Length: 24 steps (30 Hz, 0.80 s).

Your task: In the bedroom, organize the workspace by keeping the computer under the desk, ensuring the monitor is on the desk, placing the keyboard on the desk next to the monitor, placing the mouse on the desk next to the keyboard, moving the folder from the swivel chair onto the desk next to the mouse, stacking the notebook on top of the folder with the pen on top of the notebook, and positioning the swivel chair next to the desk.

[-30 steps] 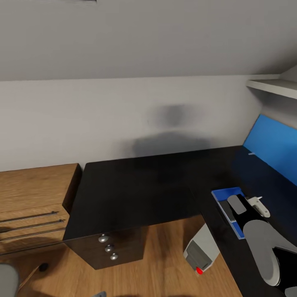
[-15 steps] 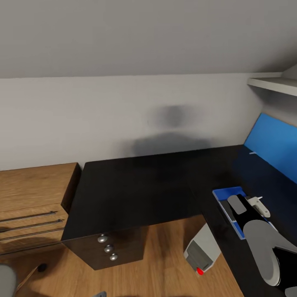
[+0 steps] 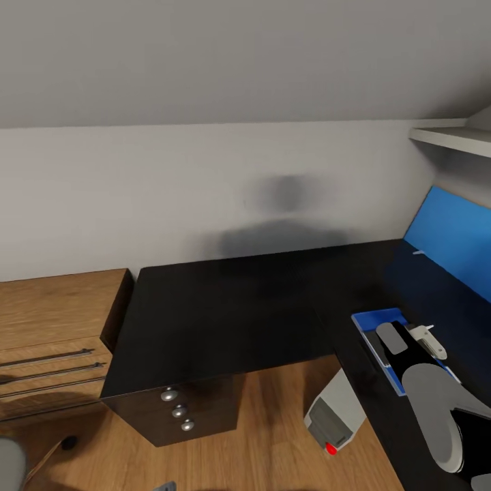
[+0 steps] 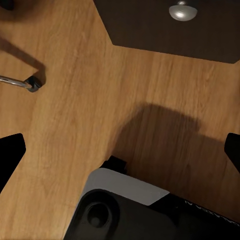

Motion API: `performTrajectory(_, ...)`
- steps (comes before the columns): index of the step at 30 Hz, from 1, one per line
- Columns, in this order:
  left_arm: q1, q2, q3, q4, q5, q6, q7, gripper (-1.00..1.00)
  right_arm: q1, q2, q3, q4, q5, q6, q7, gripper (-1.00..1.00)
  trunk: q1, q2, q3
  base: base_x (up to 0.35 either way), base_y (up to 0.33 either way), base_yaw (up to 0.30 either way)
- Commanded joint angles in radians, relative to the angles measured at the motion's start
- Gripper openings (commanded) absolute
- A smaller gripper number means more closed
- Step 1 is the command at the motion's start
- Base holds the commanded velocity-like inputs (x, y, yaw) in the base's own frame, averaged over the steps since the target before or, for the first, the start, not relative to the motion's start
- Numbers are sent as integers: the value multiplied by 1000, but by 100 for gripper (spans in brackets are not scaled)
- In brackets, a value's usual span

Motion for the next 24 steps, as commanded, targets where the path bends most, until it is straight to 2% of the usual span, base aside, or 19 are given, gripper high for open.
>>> performTrajectory(1,-1,1,-6,0,10,-6,6,100,-1,0,0,0,-12,-10,1,-100,0,-1,-1,0,0,0)
performTrajectory(5,-1,1,-6,0,10,-6,6,100,-1,0,0,0,-12,-10,1,-100,0,-1,-1,0,0,0)
performTrajectory(6,-1,1,-6,0,10,-6,6,100,-1,0,0,0,-12,-10,1,100,0,-1,-1,0,0,0)
performTrajectory(14,-1,1,-7,0,9,-8,4,100,-1,-1,0,-1,-12,-10,1,100,0,-1,-1,0,0,0)
performTrajectory(24,-1,1,-10,1,7,-8,3,100,-1,0,0,-2,-11,-10,1,100,-38,69,30,0,0,0)
